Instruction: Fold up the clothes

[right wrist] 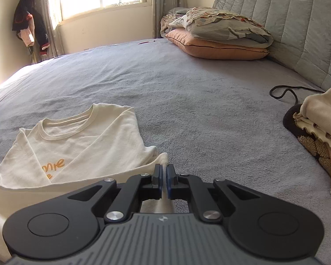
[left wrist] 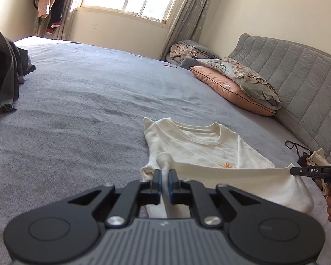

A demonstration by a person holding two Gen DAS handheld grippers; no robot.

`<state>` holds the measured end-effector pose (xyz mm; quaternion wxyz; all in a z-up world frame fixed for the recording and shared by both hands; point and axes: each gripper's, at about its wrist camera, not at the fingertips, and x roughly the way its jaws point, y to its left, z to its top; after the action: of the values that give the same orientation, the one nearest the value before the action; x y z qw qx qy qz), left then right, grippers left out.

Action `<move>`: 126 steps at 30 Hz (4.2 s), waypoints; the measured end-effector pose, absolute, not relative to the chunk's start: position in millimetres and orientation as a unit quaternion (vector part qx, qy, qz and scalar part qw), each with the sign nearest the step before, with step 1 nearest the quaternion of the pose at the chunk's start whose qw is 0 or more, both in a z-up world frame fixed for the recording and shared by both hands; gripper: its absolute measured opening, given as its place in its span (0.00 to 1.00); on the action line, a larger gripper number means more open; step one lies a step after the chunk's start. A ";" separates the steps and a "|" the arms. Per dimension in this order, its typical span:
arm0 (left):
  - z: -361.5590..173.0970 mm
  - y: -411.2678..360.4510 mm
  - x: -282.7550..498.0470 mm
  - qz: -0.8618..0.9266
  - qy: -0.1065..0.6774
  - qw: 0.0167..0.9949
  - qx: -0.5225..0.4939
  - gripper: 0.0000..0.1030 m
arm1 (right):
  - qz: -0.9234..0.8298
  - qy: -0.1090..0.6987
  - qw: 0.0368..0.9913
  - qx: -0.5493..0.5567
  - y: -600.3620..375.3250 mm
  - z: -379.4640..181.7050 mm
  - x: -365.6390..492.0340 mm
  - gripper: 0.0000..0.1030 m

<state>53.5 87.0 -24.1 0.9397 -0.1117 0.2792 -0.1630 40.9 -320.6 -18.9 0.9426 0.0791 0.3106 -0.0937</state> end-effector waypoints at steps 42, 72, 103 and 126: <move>-19.5 42.7 120.9 -0.103 0.206 0.972 0.045 0.07 | -0.127 0.204 0.971 -0.016 -296.4 -28.3 97.5 0.06; -57.2 30.0 252.2 -0.060 0.296 0.952 0.050 0.08 | -0.123 0.313 0.939 -0.073 -285.4 -57.5 255.7 0.06; -35.3 113.9 143.6 -0.110 0.450 0.833 -0.304 0.70 | -0.114 0.397 0.893 0.178 -353.6 -10.9 111.5 0.36; -92.0 69.4 83.4 -0.061 0.307 0.795 -0.519 0.46 | -0.111 0.290 0.804 0.507 -355.9 -66.9 36.9 0.41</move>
<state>83.4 69.4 -92.0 0.7951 -0.5191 0.3075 -0.0615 36.9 -355.9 -66.9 0.8042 0.5069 0.2897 -0.1114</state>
